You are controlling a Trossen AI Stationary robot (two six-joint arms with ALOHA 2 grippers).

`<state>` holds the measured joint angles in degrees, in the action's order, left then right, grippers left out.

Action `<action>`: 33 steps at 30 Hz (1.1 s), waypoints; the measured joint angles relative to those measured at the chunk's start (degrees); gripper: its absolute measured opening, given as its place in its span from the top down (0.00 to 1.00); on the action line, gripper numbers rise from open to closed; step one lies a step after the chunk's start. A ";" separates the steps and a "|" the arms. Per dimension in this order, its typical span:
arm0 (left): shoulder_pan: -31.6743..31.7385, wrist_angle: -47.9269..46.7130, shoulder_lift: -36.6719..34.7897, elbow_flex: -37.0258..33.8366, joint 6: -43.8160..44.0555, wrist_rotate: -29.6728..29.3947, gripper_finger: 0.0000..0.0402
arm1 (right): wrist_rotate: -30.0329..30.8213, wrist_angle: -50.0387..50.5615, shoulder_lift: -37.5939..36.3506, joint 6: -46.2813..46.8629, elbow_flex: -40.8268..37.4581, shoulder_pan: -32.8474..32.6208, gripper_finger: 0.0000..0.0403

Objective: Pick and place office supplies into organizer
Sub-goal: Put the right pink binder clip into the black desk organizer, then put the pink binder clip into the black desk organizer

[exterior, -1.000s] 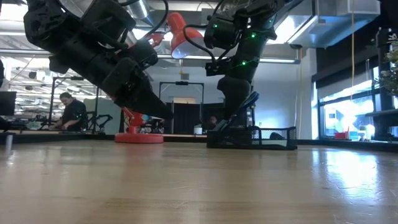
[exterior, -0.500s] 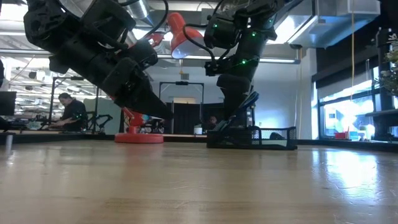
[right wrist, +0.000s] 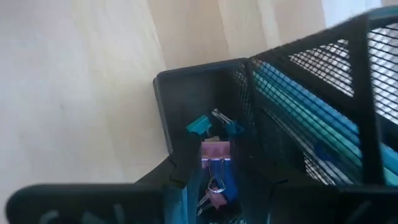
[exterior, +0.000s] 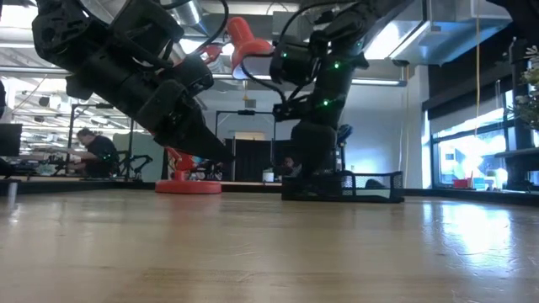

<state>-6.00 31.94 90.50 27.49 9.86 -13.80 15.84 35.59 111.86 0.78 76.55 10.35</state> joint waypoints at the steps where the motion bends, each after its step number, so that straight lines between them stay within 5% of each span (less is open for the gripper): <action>1: -0.01 0.00 0.00 -0.01 -0.03 0.00 0.78 | 0.19 -0.17 0.26 -0.17 0.00 0.02 0.78; 10: 0.00 -0.20 0.00 -0.01 -0.12 0.00 0.78 | 0.21 -1.50 0.34 -0.93 -0.02 0.04 0.77; 22: 0.00 -0.44 0.00 -0.02 -0.14 -0.01 0.78 | -0.01 5.85 -0.95 0.85 3.44 -0.26 0.60; 28: 0.00 -0.64 0.00 0.00 -0.14 0.27 0.78 | -0.05 13.02 -5.52 4.35 9.61 -5.77 0.59; 33: -0.07 -1.91 0.00 -0.02 0.34 6.52 0.78 | 0.27 11.83 -12.53 7.81 5.73 -14.71 0.59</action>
<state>-6.07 30.04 90.50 27.46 10.20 -7.28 16.10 47.43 99.33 8.59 82.28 -4.36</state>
